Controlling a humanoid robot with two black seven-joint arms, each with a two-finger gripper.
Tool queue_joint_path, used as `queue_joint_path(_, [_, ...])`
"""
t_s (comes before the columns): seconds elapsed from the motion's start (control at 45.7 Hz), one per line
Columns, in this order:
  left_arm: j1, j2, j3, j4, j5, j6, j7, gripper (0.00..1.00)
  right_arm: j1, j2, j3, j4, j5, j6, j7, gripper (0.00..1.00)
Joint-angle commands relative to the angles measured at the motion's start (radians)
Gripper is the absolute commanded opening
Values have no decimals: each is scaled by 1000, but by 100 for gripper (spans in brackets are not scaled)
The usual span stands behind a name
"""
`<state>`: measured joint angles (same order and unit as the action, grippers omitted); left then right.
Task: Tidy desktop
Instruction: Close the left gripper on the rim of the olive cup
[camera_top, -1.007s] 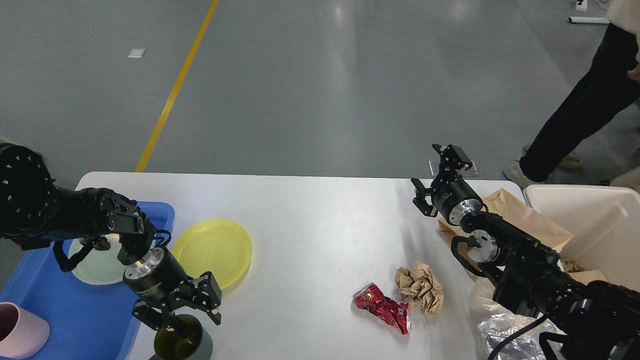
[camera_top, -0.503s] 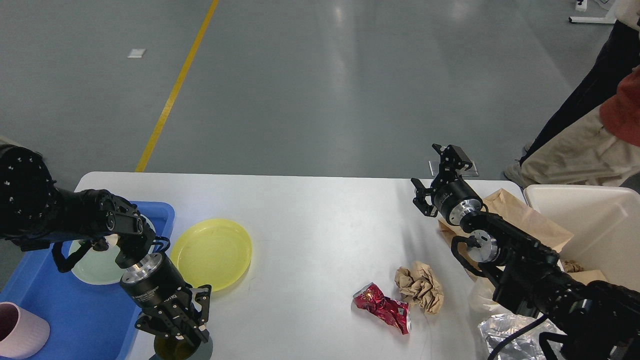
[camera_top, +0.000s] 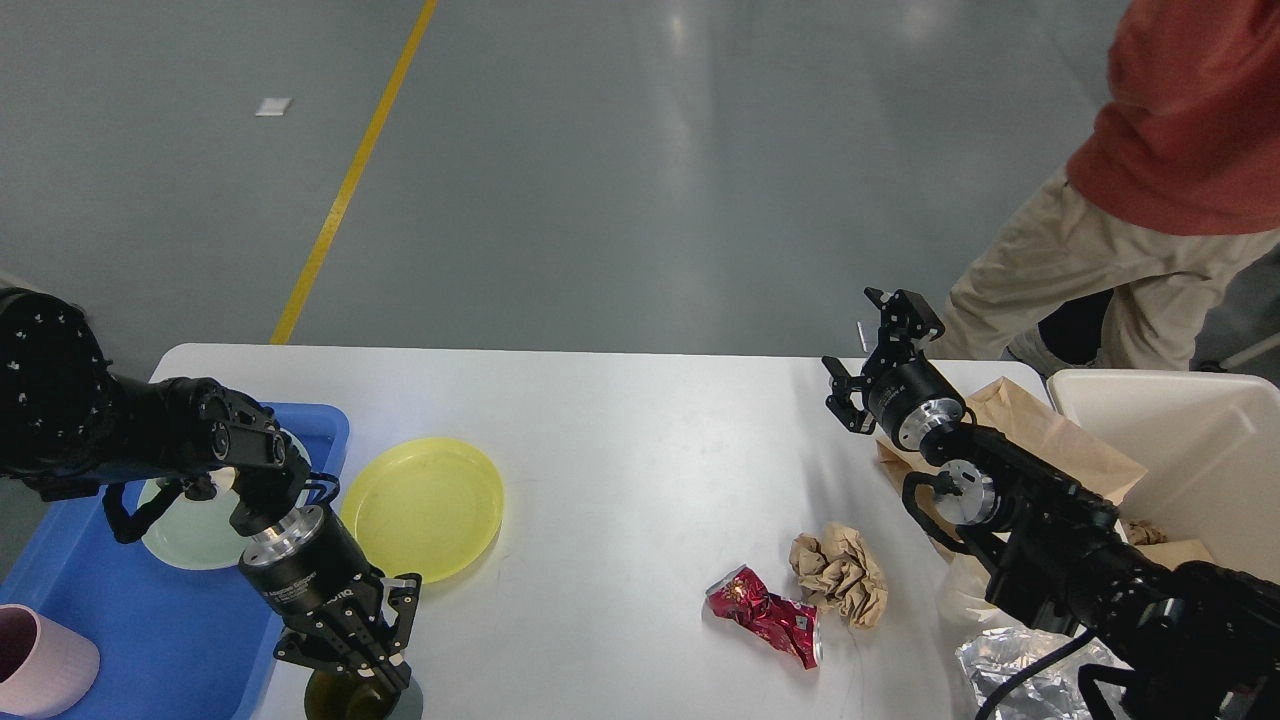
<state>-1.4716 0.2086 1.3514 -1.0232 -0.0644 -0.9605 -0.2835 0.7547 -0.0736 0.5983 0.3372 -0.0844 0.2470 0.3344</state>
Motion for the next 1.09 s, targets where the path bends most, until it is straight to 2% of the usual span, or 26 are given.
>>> queue_joint_path(0.0, [1, 0, 0, 0, -2, 1, 0, 0, 0, 0, 0, 0, 0, 0, 0, 100])
queue_joint_path(0.372, [-19, 5, 5, -1, 0, 1, -3, 0, 0, 0, 0, 0, 0, 0, 0, 100])
queue_joint_path(0.678, [-93, 17, 29, -5, 0, 1, -8, 0, 0, 0, 0, 0, 0, 0, 0, 100])
queue_joint_path(1.072, [-93, 17, 29, -9, -2, 1, -13, 0, 0, 0, 0, 0, 0, 0, 0, 100])
